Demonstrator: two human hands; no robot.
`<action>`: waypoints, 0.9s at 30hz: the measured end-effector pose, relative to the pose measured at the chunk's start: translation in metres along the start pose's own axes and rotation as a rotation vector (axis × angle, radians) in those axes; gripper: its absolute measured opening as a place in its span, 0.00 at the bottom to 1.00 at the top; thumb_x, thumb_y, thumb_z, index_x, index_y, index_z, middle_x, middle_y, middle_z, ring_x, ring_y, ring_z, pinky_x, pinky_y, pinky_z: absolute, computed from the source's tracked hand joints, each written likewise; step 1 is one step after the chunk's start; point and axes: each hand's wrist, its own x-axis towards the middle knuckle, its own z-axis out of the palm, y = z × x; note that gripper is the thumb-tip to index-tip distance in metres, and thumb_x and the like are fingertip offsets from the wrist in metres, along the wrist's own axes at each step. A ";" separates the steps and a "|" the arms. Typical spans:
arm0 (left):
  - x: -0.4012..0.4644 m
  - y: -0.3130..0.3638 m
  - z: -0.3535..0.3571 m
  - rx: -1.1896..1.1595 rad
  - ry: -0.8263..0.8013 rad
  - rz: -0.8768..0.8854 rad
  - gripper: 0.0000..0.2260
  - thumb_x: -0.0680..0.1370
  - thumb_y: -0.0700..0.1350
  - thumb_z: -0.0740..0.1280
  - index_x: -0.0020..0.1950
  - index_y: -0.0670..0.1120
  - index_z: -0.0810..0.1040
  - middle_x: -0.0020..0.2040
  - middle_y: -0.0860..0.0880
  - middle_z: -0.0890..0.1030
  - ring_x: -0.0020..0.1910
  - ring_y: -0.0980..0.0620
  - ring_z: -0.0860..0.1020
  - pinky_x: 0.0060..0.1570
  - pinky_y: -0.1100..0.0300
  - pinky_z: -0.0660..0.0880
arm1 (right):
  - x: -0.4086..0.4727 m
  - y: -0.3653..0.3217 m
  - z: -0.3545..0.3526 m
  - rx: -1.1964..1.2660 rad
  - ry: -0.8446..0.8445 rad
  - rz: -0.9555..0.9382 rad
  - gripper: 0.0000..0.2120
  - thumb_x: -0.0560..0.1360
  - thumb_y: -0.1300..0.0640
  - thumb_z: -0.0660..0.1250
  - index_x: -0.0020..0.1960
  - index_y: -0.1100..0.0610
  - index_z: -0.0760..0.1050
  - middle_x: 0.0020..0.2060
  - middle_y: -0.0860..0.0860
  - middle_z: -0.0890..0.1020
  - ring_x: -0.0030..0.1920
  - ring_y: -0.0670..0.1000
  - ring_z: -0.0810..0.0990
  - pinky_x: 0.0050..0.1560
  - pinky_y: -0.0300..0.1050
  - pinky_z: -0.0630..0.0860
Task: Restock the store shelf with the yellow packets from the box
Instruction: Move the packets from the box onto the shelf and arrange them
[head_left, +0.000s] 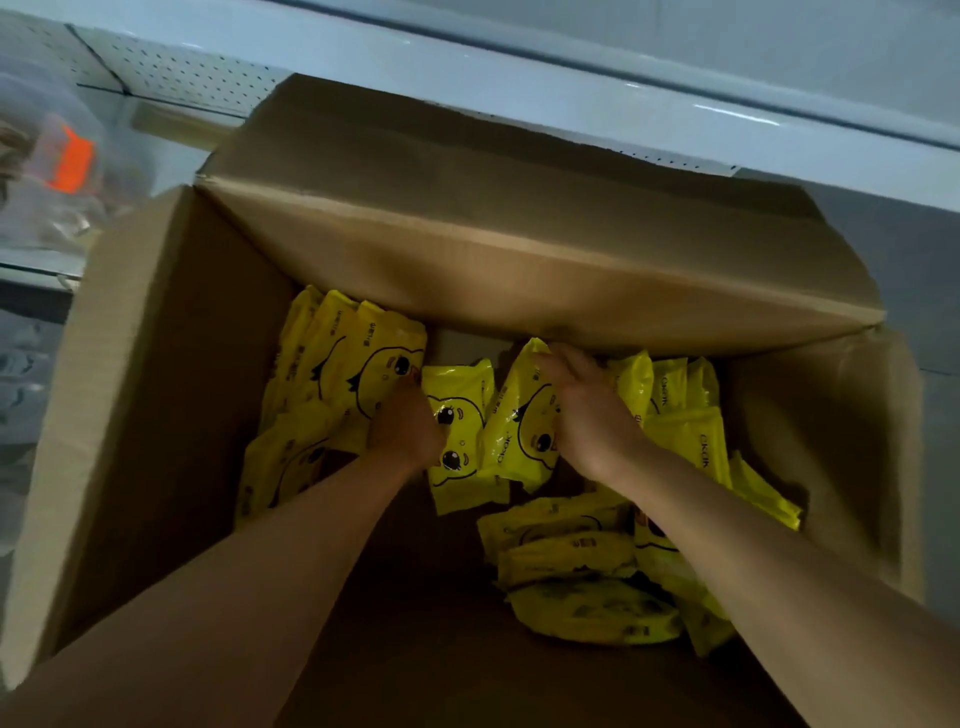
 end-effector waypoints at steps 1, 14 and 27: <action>-0.003 -0.005 -0.001 0.022 0.006 0.021 0.28 0.74 0.43 0.69 0.71 0.40 0.61 0.63 0.41 0.74 0.61 0.39 0.74 0.53 0.49 0.72 | 0.006 -0.003 0.000 -0.046 -0.044 -0.033 0.43 0.67 0.78 0.61 0.75 0.53 0.54 0.76 0.51 0.51 0.75 0.54 0.51 0.72 0.45 0.58; -0.003 0.005 -0.021 0.386 0.100 0.423 0.23 0.73 0.44 0.70 0.65 0.44 0.68 0.63 0.43 0.69 0.63 0.43 0.69 0.57 0.50 0.70 | 0.028 0.007 0.006 -0.602 0.130 -0.380 0.05 0.62 0.64 0.75 0.38 0.59 0.82 0.45 0.59 0.79 0.52 0.61 0.72 0.57 0.56 0.72; 0.026 0.034 -0.022 0.826 -0.172 0.718 0.35 0.72 0.45 0.71 0.75 0.53 0.58 0.76 0.52 0.55 0.75 0.48 0.53 0.68 0.50 0.59 | -0.029 0.020 -0.066 -0.598 0.174 -0.306 0.17 0.57 0.67 0.79 0.42 0.58 0.76 0.25 0.54 0.78 0.28 0.58 0.78 0.30 0.42 0.72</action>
